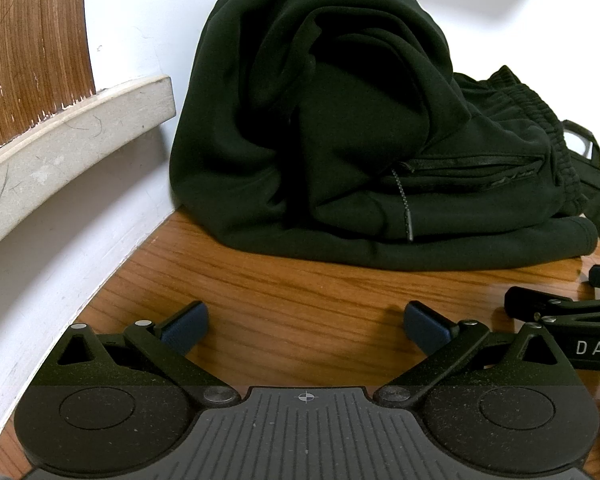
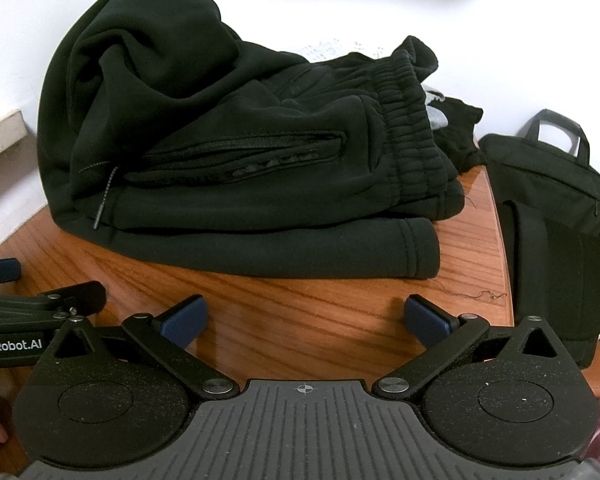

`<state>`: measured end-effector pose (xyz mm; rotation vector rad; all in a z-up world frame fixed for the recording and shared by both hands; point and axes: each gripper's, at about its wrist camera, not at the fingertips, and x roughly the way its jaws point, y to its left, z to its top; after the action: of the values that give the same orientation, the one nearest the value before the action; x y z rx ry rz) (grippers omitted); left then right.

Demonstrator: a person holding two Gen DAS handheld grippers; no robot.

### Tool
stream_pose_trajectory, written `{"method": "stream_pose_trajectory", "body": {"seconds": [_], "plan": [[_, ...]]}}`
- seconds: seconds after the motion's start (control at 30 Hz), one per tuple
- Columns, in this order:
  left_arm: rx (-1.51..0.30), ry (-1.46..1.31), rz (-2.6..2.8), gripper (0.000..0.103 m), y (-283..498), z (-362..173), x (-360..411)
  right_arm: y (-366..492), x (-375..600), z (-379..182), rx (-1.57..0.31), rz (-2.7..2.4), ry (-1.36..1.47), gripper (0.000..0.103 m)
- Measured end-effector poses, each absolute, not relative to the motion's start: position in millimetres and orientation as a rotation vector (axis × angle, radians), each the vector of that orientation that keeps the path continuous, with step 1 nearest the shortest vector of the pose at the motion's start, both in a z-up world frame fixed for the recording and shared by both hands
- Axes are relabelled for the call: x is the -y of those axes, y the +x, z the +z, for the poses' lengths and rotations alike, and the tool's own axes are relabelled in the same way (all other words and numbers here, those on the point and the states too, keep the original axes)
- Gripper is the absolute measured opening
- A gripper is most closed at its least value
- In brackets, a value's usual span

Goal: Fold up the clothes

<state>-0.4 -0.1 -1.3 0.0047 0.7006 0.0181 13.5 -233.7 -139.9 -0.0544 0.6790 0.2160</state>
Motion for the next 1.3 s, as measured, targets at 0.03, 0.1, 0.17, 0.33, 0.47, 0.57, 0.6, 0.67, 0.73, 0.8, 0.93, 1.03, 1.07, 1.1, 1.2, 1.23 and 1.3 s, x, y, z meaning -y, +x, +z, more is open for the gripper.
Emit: {"method": "stream_pose_trajectory", "body": {"seconds": [0.03,0.1,0.17,0.33,0.47,0.57,0.6,0.67,0.73,0.8,0.93,1.03,1.07,1.1,1.2,1.23,1.3], "plan": [[-0.701,0.005,0.018,0.103,0,-1,0,13,234,-140,-0.679,0.216,-0.054,0.103],[-0.701,0.005,0.018,0.103,0,-1,0,13,234,-140,-0.679,0.216,-0.054,0.103],[-0.701,0.005,0.018,0.103,0,-1,0,13,234,-140,-0.679,0.216,-0.054,0.103],[-0.7,0.005,0.018,0.103,0,-1,0,13,233,-140,-0.679,0.216,-0.055,0.103],[-0.7,0.004,0.019,0.103,0,-1,0,13,233,-140,-0.679,0.217,-0.056,0.103],[-0.7,0.004,0.019,0.103,0,-1,0,14,233,-140,-0.679,0.217,-0.056,0.103],[-0.7,0.004,0.019,0.103,0,-1,0,14,233,-140,-0.679,0.217,-0.057,0.103],[-0.7,0.004,0.019,0.103,0,-1,1,14,233,-140,-0.679,0.217,-0.056,0.103],[-0.7,0.004,0.019,0.103,0,0,1,15,234,-141,-0.679,0.216,-0.053,0.103],[-0.699,0.006,0.021,0.103,-1,-1,2,15,235,-141,-0.678,0.227,-0.054,0.103],[-0.697,0.003,0.018,0.103,-5,0,4,12,239,-136,-0.691,0.341,-0.092,0.103],[-0.695,-0.001,0.002,0.103,-8,3,8,12,247,-135,-0.686,0.474,-0.112,0.103],[-0.688,-0.002,0.001,0.103,-10,4,9,12,250,-135,-0.684,0.52,-0.117,0.103],[-0.673,-0.002,0.001,0.103,-12,6,11,14,255,-134,-0.685,0.543,-0.106,0.103],[-0.623,0.007,0.001,0.103,-19,19,20,20,279,-123,-0.691,0.619,-0.003,0.103],[-0.612,0.003,-0.004,0.103,-22,23,22,24,289,-118,-0.698,0.646,0.03,0.103],[-0.59,-0.01,-0.017,0.103,-27,32,27,33,313,-104,-0.688,0.705,0.091,0.103]]}}
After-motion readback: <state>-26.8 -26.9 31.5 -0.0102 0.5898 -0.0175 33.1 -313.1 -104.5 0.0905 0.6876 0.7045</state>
